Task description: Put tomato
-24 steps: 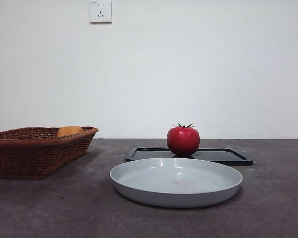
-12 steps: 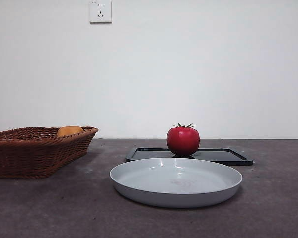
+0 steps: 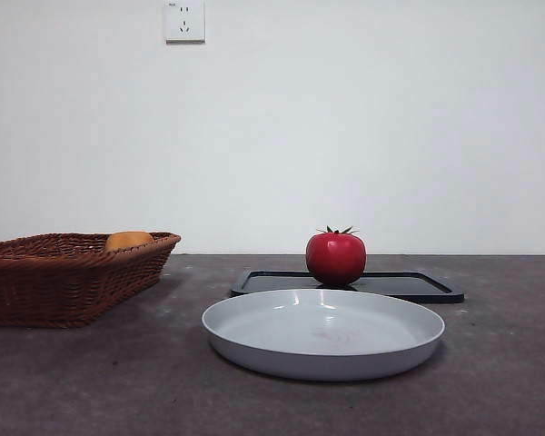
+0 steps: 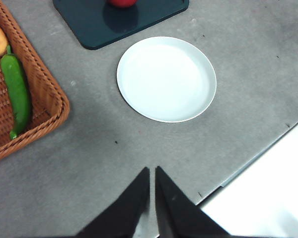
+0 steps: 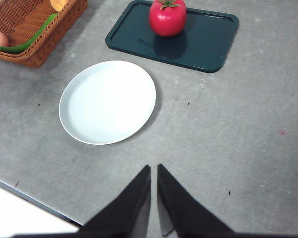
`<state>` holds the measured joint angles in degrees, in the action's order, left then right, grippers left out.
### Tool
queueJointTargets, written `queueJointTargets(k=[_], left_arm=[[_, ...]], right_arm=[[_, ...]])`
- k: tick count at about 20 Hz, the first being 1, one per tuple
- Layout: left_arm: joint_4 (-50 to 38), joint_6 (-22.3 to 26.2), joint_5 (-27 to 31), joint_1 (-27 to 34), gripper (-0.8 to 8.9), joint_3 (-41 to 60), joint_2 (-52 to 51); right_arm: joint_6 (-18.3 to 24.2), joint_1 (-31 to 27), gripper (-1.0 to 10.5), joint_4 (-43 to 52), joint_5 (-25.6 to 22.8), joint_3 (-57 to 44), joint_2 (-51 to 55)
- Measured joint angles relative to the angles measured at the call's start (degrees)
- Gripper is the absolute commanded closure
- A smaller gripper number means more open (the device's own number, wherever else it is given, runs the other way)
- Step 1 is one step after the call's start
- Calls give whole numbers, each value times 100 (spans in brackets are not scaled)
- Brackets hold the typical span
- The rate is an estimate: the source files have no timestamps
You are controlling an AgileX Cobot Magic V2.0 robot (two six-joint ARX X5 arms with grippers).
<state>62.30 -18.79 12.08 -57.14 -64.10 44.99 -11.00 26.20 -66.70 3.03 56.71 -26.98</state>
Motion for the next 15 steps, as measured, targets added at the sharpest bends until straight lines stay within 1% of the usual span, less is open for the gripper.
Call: queueJointTargets(k=[2, 4, 5, 6, 9, 10, 11, 13, 15], left_arm=[[0, 13, -2, 553, 798, 0, 11], [-107, 251, -2, 1329, 798, 74, 11], [-326, 393, 2, 1856, 798, 256, -33], [-651, 535, 0, 2260, 798, 498, -122], [-2269, 1045, -33, 3407, 798, 1827, -632], [-2767, 1097, -118, 3665, 798, 2267, -855], [-3423, 1147, -328, 3943, 798, 2830, -1156], [-4618, 1189, -745, 4343, 798, 3877, -1742], [-5637, 1165, -1001, 4669, 798, 4876, -2420]], right_arm=[[0, 0, 934, 4, 0, 0, 0], [0, 0, 934, 7, 0, 0, 0], [0, 0, 934, 7, 0, 0, 0], [0, 0, 934, 7, 0, 0, 0], [0, 0, 934, 7, 0, 0, 0], [0, 0, 934, 7, -2, 0, 0], [0, 0, 934, 7, 0, 0, 0], [0, 0, 934, 7, 0, 0, 0], [0, 0, 934, 7, 0, 0, 0]])
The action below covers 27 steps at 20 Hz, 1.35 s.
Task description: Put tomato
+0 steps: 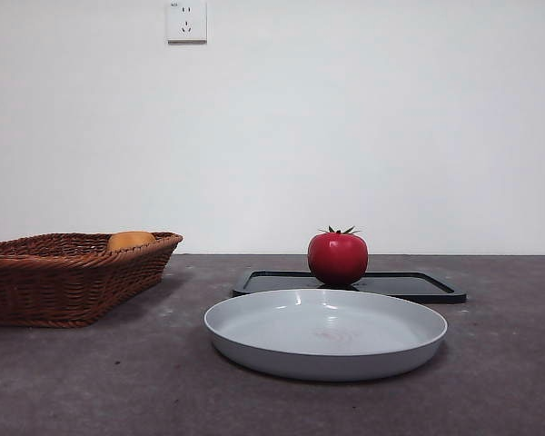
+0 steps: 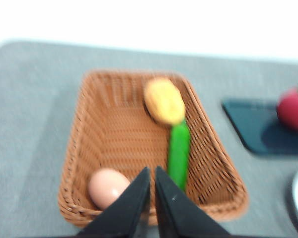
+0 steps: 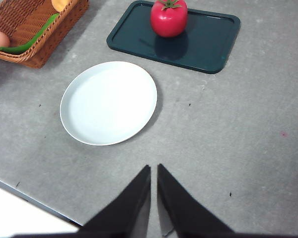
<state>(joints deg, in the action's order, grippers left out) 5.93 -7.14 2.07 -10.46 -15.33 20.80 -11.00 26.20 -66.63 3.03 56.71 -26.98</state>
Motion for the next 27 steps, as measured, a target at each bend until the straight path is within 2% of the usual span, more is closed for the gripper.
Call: queueJointTargets(k=[2, 4, 7, 9, 13, 27], left_arm=[[-588, -114, -232, 269, 798, 787, -723], [-605, -205, -256, 435, 798, 1239, -1329], [-544, -267, -264, 610, 798, 1349, -1764], [-173, -256, -269, 710, 798, 1349, -1967], [442, -66, -269, 933, 798, 1349, -2052], [450, 42, -337, 986, 798, 1349, -2052]], right_arm=[[0, 0, 934, 2, 0, 0, 0], [0, 0, 934, 0, 0, 0, 0], [0, 0, 934, 2, 0, 0, 0], [0, 0, 934, 2, 0, 0, 0], [0, 0, 934, 2, -2, 0, 0], [0, 0, 934, 2, 0, 0, 0]])
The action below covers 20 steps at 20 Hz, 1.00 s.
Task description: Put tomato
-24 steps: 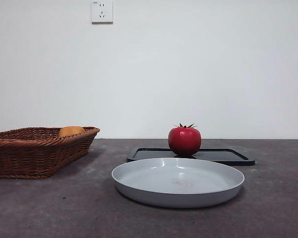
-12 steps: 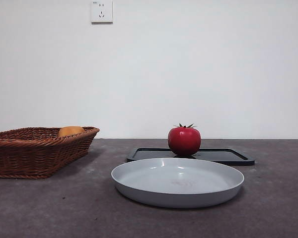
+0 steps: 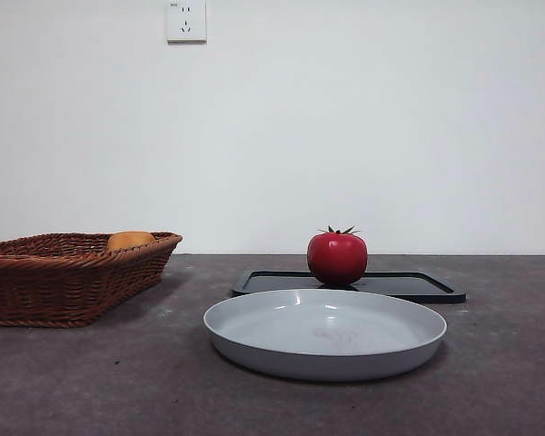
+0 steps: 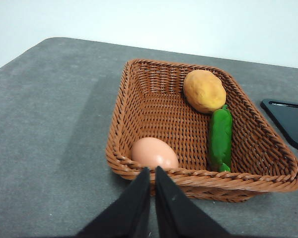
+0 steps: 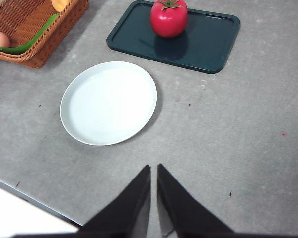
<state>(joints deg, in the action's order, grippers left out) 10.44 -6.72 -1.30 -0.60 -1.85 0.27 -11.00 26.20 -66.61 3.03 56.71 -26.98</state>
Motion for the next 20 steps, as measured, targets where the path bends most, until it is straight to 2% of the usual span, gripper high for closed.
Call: queueJointTargets(k=[7, 8, 10, 11, 13, 16, 20], left_arm=[[0, 0, 0, 0, 798, 0, 0], [-2, 0, -2, 0, 798, 0, -2], [-2, 0, 0, 0, 798, 0, 0], [0, 0, 0, 0, 798, 0, 0], [-2, 0, 0, 0, 798, 0, 0], [0, 0, 0, 0, 798, 0, 0], [0, 0, 0, 0, 798, 0, 0]], right_arm=[[17, -33, 934, 0, -2, 0, 4], [146, -129, 934, 35, -50, -15, 42], [715, -564, 934, 874, -140, -380, 348], [1012, -901, 934, 1676, -85, -789, 616], [1283, -1604, 934, 3156, 0, -1755, 1198], [1384, -2413, 934, 4634, -4, -3167, 1939], [1412, -2907, 934, 5219, -22, -4288, 2341]])
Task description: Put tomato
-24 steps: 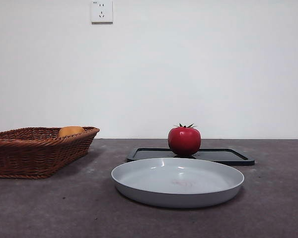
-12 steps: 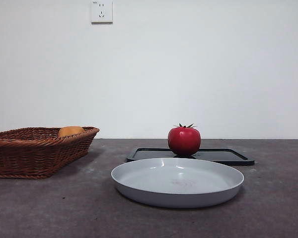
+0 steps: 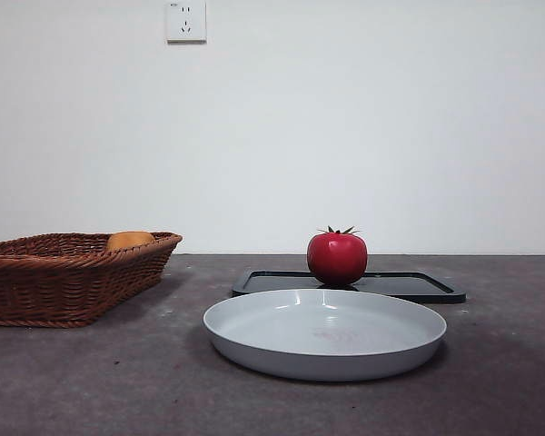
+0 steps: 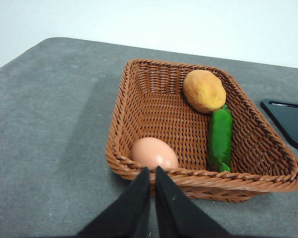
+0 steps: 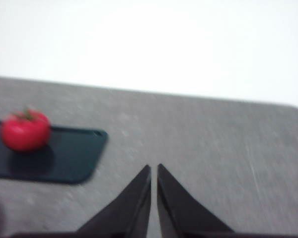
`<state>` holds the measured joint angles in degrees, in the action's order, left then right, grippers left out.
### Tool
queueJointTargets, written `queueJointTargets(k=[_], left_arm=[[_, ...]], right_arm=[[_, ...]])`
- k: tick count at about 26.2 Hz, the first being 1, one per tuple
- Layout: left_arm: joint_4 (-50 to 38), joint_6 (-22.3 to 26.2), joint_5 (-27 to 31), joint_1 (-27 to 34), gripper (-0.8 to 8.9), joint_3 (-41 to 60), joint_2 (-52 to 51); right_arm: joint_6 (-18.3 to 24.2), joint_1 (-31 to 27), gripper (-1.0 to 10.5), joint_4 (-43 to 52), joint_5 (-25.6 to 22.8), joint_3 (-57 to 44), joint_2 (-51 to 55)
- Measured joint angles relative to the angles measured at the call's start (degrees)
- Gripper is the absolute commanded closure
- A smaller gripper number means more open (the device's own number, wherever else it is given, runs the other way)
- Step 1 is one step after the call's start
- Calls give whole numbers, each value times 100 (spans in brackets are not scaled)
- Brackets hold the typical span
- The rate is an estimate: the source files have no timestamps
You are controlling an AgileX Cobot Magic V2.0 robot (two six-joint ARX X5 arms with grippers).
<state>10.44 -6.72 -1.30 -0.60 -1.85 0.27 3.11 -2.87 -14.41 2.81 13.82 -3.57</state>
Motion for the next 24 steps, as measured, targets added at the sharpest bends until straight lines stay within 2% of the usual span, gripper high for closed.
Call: queueJointTargets(k=[4, 10, 24], left_arm=[[-2, 0, -2, 0, 798, 0, 0], [0, 0, 0, 0, 798, 0, 0], [-2, 0, -2, 0, 798, 0, -2]], right_arm=[[-13, -232, 934, 411, -4, -688, 153], [-155, -278, 934, 763, -173, -1294, 264], [-317, -205, 934, 457, -260, -1290, 321]])
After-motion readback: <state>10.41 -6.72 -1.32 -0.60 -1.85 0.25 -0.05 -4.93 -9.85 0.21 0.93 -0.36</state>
